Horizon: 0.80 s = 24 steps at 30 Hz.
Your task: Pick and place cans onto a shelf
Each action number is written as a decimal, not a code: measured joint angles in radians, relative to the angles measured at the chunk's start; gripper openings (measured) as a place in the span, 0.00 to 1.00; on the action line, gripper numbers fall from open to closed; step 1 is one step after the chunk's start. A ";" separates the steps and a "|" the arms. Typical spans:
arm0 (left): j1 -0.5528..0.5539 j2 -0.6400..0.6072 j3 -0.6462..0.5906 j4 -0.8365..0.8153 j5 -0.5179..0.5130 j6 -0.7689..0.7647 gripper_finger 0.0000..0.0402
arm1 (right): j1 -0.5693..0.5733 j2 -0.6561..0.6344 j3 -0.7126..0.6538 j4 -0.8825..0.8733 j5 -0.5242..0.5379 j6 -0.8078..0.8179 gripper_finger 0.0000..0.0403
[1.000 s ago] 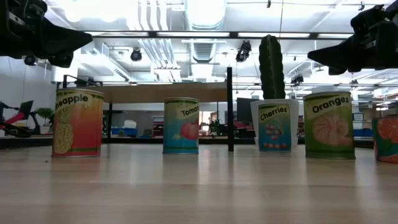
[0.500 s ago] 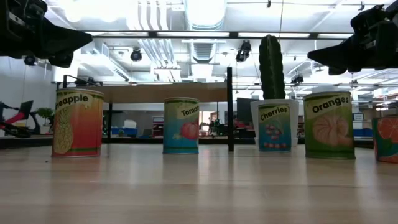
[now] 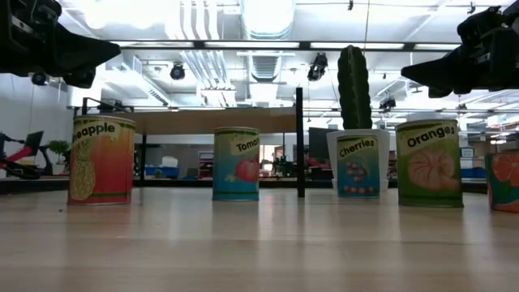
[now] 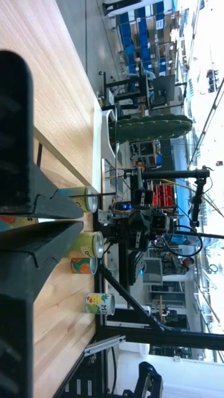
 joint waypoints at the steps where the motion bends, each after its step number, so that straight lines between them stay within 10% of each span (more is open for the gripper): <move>1: 0.000 0.000 0.000 0.000 0.000 0.000 0.00 | 0.000 0.000 0.000 0.000 0.000 0.000 0.02; 10: 0.000 0.000 0.000 0.013 0.000 0.038 0.00 | 0.000 0.000 0.000 0.000 0.000 0.000 0.02; 17: 0.000 0.000 -0.001 0.376 0.000 -0.066 0.00 | 0.000 0.000 0.000 0.032 0.000 0.007 0.02; 24: 0.000 0.000 0.000 0.534 0.000 0.014 0.00 | 0.000 0.000 0.000 0.228 -0.008 0.329 0.02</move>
